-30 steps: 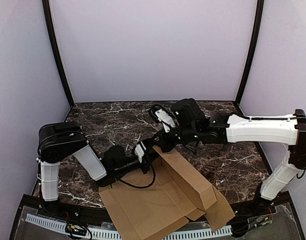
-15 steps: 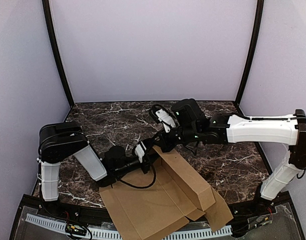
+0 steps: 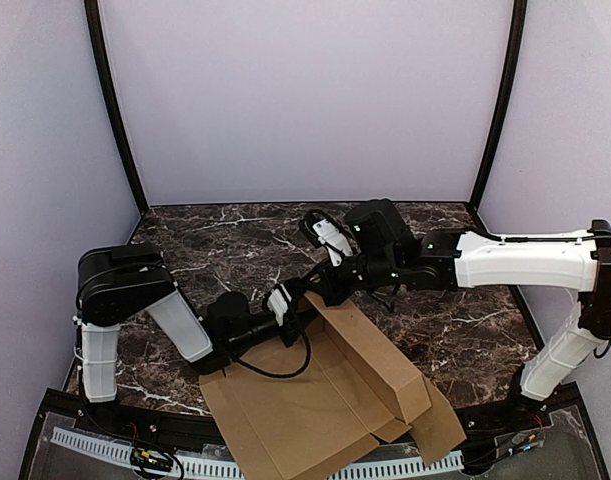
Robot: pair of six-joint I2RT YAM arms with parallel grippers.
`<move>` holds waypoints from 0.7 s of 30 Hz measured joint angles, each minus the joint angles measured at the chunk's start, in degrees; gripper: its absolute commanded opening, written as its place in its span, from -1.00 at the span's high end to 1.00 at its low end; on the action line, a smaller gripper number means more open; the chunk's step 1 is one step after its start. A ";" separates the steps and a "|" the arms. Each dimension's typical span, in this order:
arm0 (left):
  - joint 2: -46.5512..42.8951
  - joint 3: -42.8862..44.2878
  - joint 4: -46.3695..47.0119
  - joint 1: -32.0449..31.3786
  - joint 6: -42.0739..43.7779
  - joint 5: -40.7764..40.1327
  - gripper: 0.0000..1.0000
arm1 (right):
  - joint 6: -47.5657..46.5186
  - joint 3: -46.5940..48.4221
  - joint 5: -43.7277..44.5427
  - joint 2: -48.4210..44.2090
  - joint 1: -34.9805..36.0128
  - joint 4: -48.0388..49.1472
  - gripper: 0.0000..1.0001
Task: Fold the paper box
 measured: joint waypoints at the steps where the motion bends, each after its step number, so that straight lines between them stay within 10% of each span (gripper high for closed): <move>1: -0.09 0.00 -0.04 0.00 0.02 -0.07 0.38 | 0.00 0.00 -0.02 0.00 0.00 0.04 1.00; 21: -2.01 1.60 -2.95 -0.22 -2.43 1.46 0.99 | 0.20 -1.36 -0.04 -1.18 0.00 0.48 1.00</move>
